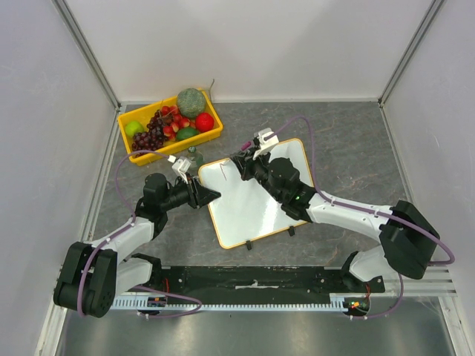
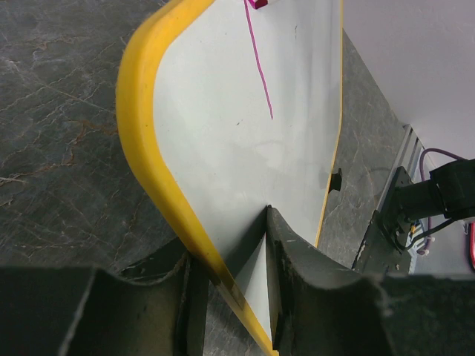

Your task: Write a sentence on the whiteboard

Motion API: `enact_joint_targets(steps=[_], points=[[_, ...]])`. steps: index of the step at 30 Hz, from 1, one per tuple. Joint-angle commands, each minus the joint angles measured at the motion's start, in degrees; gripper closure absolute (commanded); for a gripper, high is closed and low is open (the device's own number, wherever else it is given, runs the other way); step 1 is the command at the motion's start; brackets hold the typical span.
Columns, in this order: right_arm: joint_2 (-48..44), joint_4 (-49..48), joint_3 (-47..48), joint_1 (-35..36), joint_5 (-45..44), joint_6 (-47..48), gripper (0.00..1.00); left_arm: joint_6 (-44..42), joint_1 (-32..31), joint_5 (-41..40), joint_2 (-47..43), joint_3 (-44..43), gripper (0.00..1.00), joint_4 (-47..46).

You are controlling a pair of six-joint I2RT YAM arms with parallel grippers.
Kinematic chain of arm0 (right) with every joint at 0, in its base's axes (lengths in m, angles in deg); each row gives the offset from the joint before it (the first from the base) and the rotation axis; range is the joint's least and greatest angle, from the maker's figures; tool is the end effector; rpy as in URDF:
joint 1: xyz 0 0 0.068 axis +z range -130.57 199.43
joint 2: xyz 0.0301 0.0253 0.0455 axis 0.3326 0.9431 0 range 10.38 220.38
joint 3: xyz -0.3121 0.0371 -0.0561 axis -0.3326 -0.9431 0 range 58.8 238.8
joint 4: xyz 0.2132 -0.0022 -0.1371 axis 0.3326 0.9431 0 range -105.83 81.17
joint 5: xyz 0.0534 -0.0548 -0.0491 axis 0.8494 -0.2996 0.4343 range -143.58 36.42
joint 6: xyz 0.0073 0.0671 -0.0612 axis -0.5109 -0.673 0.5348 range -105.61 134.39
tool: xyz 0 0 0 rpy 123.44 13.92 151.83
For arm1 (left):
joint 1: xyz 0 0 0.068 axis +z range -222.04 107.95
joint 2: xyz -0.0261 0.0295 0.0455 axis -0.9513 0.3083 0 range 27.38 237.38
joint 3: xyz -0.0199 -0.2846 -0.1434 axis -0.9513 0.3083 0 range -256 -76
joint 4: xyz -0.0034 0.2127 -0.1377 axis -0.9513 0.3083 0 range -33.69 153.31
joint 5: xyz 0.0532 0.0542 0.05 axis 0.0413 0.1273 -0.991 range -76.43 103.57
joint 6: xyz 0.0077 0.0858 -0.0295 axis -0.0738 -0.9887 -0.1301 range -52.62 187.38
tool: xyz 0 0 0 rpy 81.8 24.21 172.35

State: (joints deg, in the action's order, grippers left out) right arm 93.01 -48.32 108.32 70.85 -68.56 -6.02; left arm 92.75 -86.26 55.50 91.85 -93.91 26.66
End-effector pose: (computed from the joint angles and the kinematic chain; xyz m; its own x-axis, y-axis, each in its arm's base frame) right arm 0.2433 0.2712 0.3420 -0.2136 0.2725 -0.9381 -0.5543 0.7570 0.3461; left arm 0.2005 -0.1070 0.2253 -0.5985 -0.1772 -0.7813 0.6043 0.5403 -0.5855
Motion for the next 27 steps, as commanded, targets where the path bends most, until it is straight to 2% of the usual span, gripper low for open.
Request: enact_joint_targets(steps=[1, 17, 27], points=[[-1.2, 2.5, -1.7, -1.1, -2.9, 0.5, 1.00, -4.1, -0.5, 0.1, 0.6, 0.3, 0.98, 0.8], [-1.0, 1.0, -3.8, -1.1, 3.3, -1.0, 1.00, -4.1, -0.5, 0.2, 0.8, 0.2, 0.98, 0.9], [-1.4, -2.0, -5.0, -1.6, 4.2, -6.2, 1.00, -4.1, -0.5, 0.2, 0.9, 0.2, 0.98, 0.8]])
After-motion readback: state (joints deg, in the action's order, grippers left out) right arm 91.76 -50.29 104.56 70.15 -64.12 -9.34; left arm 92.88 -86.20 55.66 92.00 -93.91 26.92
